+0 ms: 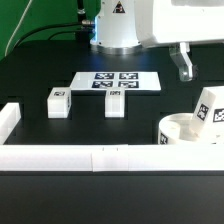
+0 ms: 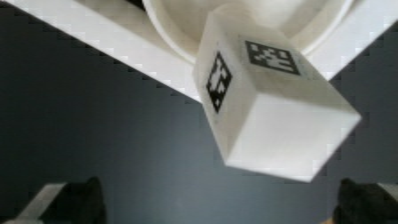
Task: Assemble stool
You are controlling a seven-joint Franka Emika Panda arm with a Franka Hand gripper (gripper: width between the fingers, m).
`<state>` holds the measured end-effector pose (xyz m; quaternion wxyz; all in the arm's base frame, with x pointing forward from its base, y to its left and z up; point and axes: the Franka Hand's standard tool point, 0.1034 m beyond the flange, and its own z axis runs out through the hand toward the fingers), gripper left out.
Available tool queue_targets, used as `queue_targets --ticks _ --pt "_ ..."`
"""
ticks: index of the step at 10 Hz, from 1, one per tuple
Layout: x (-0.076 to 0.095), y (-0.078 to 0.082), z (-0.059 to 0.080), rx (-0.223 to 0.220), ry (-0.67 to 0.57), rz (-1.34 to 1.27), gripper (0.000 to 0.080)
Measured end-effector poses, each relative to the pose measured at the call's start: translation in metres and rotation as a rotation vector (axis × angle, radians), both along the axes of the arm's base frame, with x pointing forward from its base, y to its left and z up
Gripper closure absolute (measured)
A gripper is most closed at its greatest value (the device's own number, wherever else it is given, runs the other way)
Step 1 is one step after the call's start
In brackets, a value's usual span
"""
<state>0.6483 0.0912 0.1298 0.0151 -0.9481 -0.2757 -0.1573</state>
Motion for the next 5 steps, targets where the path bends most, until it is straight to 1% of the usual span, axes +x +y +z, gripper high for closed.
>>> queue_targets --ticks 1,2,3,5 --pt "0.003 -0.001 0.0 -0.006 0.014 0.014 0.0151" --pt "-0.001 0.005 -0.003 -0.017 0.059 0.023 0.0151" --pt "-0.003 0.009 -0.001 -0.022 0.096 0.027 0.0151" --pt "-0.002 0.009 -0.002 -0.021 0.096 0.027 0.0151"
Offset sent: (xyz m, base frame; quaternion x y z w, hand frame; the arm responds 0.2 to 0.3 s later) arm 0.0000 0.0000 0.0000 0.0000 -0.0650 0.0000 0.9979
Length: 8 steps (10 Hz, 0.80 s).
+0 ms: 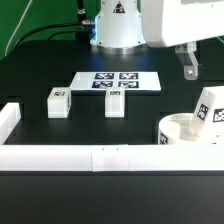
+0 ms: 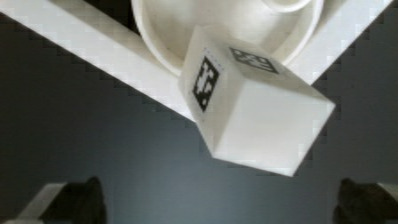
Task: Assemble stool
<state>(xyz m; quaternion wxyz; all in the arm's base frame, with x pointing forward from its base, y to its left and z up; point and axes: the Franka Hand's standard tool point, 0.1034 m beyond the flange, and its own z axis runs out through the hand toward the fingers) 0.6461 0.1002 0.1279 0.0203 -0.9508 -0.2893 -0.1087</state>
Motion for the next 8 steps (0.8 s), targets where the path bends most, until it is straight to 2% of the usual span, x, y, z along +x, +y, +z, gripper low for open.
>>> queue_targets --ticks 1,2,3,5,6,8 --pt "0.0 0.001 0.0 0.0 0.002 -0.001 0.0151" --pt "-0.009 0.009 -0.003 -0.021 0.058 -0.066 0.0151" --pt "-0.009 0.017 -0.005 -0.029 0.055 -0.046 0.0151" --pt "-0.016 0.011 -0.008 -0.035 0.111 -0.044 0.0151" --pt "-0.018 0.014 -0.008 -0.043 0.146 -0.047 0.0151" --pt "-0.015 0.015 -0.008 -0.039 0.132 -0.045 0.0151"
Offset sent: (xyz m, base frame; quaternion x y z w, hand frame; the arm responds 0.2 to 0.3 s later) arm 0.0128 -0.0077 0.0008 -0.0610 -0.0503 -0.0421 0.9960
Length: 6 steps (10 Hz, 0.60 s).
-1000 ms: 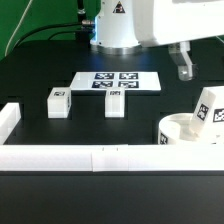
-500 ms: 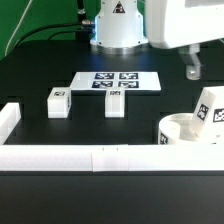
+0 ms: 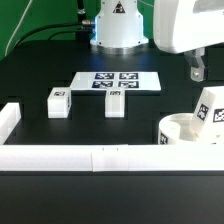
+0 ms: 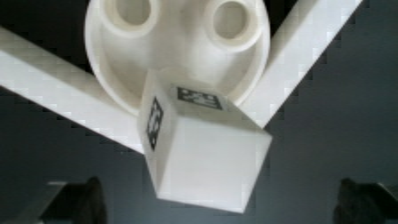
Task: Assemble stool
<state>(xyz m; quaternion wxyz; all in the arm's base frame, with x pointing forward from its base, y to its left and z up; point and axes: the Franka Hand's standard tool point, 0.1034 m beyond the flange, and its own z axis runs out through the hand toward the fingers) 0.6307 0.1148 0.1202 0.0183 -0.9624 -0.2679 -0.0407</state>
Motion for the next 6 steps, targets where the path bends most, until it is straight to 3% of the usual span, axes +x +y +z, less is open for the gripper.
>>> queue_targets --ticks 3,6 --pt "-0.003 0.008 -0.005 -0.054 0.056 -0.035 0.0151" --pt "-0.003 0.011 -0.006 -0.051 0.051 0.006 0.0151"
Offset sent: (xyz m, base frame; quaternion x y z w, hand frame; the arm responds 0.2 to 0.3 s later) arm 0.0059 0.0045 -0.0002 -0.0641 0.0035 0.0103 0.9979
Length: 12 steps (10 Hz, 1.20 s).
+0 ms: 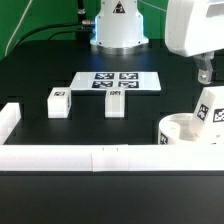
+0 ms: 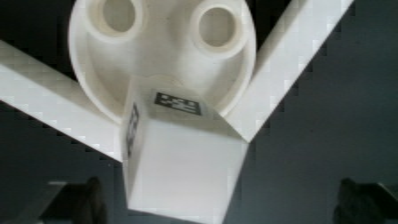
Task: Assemble stool
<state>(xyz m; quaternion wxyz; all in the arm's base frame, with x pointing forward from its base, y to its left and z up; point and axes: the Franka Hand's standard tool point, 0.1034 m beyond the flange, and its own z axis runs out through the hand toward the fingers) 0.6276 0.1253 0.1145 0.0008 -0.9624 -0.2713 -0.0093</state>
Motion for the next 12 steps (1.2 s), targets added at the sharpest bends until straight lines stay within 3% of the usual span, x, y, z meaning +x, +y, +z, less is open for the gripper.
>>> queue_targets --ticks 5,9,12 --pt "0.011 -0.003 -0.019 -0.003 -0.028 0.662 0.0151" --pt "0.011 -0.007 -0.021 -0.011 -0.03 0.902 0.0151" --pt "0.019 -0.026 -0.033 -0.028 -0.05 1.178 0.0151"
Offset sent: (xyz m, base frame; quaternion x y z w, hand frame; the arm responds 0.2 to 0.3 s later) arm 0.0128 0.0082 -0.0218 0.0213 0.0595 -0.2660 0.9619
